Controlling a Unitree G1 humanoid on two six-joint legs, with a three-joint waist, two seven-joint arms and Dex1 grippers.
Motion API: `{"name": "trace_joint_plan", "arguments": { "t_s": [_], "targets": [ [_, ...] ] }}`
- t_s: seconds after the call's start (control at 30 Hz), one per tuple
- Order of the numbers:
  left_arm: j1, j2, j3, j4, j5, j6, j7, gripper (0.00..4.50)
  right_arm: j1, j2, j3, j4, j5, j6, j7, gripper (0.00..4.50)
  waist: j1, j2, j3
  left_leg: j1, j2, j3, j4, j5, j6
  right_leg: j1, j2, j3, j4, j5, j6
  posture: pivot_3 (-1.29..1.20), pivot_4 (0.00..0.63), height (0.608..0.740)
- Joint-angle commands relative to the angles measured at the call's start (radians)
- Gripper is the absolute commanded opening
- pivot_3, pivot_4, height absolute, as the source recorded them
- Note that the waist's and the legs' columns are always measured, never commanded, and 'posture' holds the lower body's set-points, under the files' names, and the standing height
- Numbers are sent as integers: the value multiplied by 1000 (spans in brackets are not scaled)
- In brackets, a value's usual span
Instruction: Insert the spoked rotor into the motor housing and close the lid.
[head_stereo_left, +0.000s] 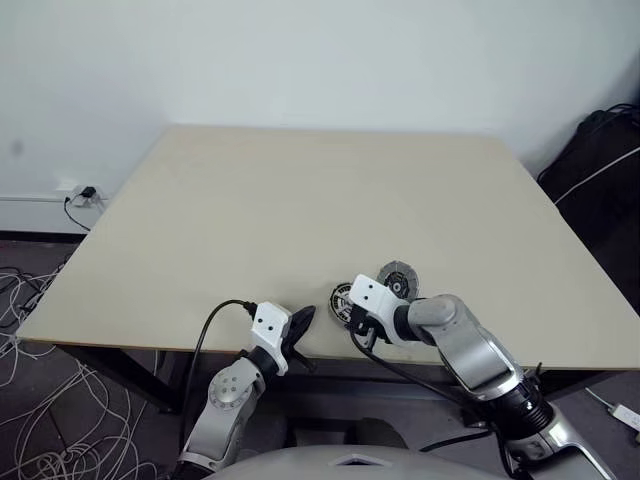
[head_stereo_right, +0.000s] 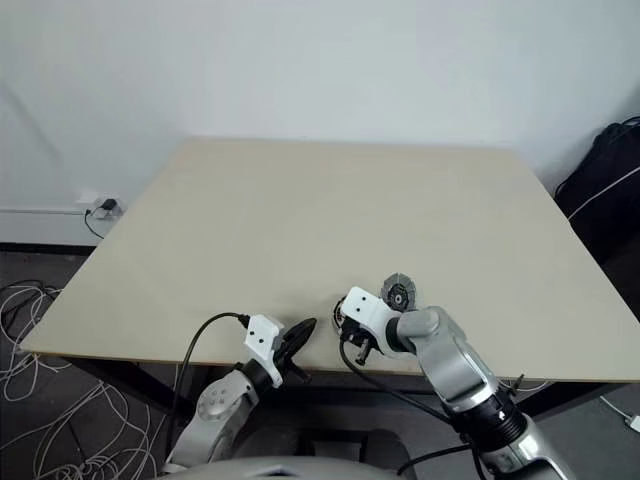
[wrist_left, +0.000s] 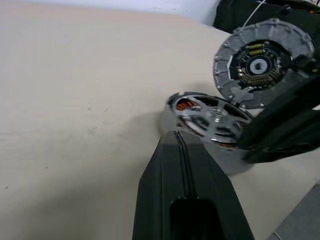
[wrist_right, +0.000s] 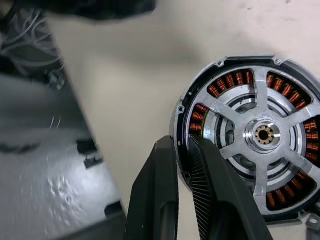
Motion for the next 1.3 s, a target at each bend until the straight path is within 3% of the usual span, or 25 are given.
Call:
{"name": "trace_joint_plan", "arguments": {
  "t_s": [0.03, 0.23, 0.5, 0.73, 0.83, 1.03, 1.3],
  "targets": [
    [-18, -17, -12, -30, 6, -6, 5, 0, -58, 45, -61, 15, 8, 46, -103, 118, -1, 0, 0, 0, 0, 0, 0, 0, 0, 0, 0, 0, 0, 0, 0, 0, 0, 740],
    [-37, -46, -35, -60, 26, 40, 43, 0, -99, 120, -115, 69, 42, 101, -219, 117, -1, 0, 0, 0, -1, 0, 0, 0, 0, 0, 0, 0, 0, 0, 1, 0, 0, 740],
    [-72, -74, -45, -41, 40, 65, 74, 0, -120, 108, -88, 38, 94, 101, -242, 2685, -7, 3, -2, 0, -1, 0, 0, 0, 0, -1, 0, 0, 0, 1, 1, 0, 0, 740],
    [-81, -56, -22, -14, 22, 54, 52, 0, -148, 192, -173, -11, 172, 6, -294, 2685, -13, 3, -2, 0, -1, 0, 0, 0, 0, -1, 0, 0, 0, 1, 1, 0, 0, 740],
    [-81, -35, 2, 26, 5, 23, 23, 0, -165, 274, -263, 0, 192, -84, -392, 2092, -15, 4, -3, 0, -1, 0, 0, 0, 0, -1, 1, 0, 0, 1, 1, 0, 0, 740],
    [-81, -10, 40, 104, -16, -45, -31, 0, -167, 287, -325, 58, 99, -216, -602, 122, -14, 4, -3, 0, -1, 0, -1, 0, -1, -1, 1, 0, 0, 1, 2, 0, 0, 740],
    [-56, -6, 40, 58, -13, -33, -41, 0, -32, 272, -390, 42, -73, -310, -881, 21, -15, 9, -6, 0, -1, 0, -4, 1, -2, -3, 1, 1, 0, 0, 0, 0, 0, 740]
  ]
}}
